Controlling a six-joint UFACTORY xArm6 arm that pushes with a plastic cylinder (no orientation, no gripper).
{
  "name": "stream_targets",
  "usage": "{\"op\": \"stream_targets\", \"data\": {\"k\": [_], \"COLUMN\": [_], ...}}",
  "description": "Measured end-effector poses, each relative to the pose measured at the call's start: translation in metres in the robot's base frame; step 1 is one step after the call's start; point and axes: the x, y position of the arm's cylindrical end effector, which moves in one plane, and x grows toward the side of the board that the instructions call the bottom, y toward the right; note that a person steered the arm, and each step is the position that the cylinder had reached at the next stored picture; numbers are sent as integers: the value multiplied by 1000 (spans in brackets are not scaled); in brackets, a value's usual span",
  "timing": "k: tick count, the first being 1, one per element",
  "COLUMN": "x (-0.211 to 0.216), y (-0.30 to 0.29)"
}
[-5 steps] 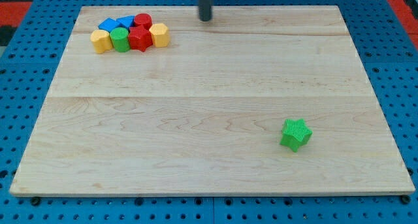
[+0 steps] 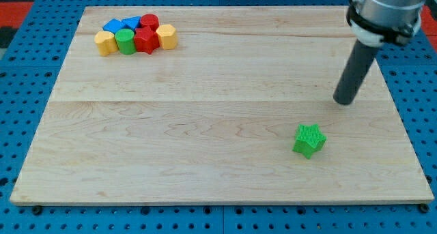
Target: Push the green star towards the left side
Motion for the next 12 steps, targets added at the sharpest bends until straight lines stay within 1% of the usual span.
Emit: {"op": "stream_targets", "data": {"k": [1,2,3,4,5,6,8,10,11,12], "x": [38,41,56,56,64,74,106,103,95,70], "y": [0,2,-20,-46,-78,-125,-140,-233,-292,-294]}}
